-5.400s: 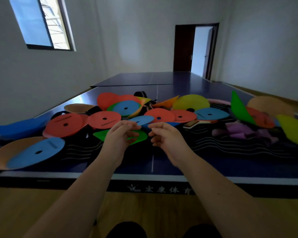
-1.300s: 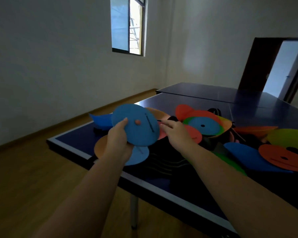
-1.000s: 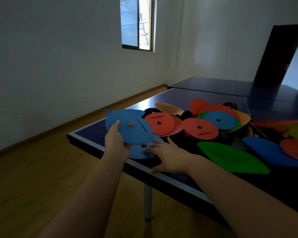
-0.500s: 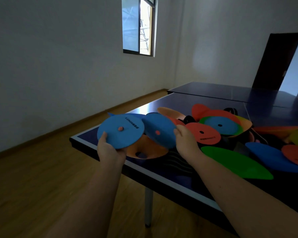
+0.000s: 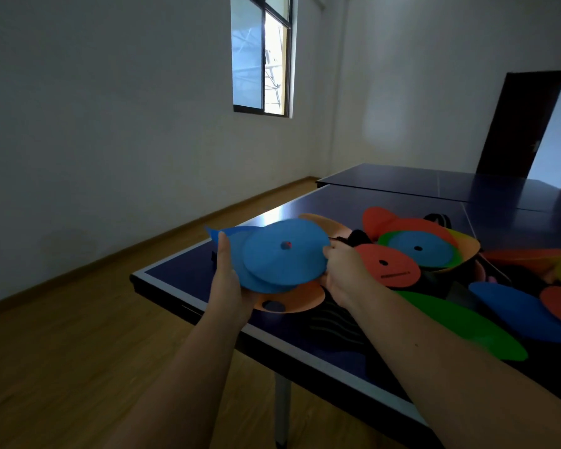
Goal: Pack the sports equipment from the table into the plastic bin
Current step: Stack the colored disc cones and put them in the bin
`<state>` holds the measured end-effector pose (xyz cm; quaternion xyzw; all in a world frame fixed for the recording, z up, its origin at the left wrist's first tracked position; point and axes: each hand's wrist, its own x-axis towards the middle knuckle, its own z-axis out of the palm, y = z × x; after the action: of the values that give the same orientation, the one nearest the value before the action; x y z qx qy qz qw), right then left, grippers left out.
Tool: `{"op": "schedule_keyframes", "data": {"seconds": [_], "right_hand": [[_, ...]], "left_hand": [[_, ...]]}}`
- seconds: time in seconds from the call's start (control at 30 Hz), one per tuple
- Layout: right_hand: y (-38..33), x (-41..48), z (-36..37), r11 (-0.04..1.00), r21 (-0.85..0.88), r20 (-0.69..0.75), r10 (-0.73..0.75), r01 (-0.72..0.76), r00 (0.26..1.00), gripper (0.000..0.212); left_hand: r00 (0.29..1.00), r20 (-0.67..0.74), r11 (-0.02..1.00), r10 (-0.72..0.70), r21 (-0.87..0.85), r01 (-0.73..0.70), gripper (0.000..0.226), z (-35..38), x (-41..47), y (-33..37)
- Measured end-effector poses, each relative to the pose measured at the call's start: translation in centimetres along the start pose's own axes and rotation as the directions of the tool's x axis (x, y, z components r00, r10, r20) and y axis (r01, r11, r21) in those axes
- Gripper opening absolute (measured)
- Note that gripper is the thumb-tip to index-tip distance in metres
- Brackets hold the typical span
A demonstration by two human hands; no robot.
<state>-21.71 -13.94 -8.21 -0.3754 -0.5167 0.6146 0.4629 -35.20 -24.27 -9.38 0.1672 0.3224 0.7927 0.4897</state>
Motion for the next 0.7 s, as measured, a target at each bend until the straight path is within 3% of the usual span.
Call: {"op": "schedule_keyframes", "data": {"seconds": [0.13,0.23,0.37,0.5,0.6,0.7], "right_hand": [[-0.1,0.0,-0.5,0.94,-0.327,0.134,-0.053,0.095,0.99,0.027],[-1.1,0.7,-1.0,0.841,-0.516,0.137,-0.106,0.162,0.985,0.029],[-1.8,4.4,-2.3,0.871,-0.49,-0.033,-0.048,0.025,0.998,0.029],[-1.6,8.6,-3.1,0.912,-0.387,-0.105,0.101,-0.134,0.989,0.011],[-0.3,11.4,-2.8,0.927,-0.281,-0.185,0.201,-0.247,0.962,0.025],[0.7,13.8,-2.4,0.914,-0.29,-0.195,0.235,-0.285,0.952,0.042]], "left_hand": [[0.998,0.044,0.998,-0.044,0.036,0.043,0.023,0.4,0.2,0.2],[0.996,0.011,0.994,-0.089,0.066,0.088,0.019,1.6,1.0,-0.1],[0.997,-0.069,0.991,-0.033,0.126,0.042,0.037,3.7,3.3,-0.5],[0.991,-0.13,0.985,0.009,0.171,0.014,0.029,5.2,6.1,-0.7],[0.99,-0.14,0.976,0.03,0.217,0.001,0.038,5.4,7.8,-1.1],[0.991,-0.125,0.971,0.041,0.24,-0.01,0.051,5.0,9.4,-1.7]]}}
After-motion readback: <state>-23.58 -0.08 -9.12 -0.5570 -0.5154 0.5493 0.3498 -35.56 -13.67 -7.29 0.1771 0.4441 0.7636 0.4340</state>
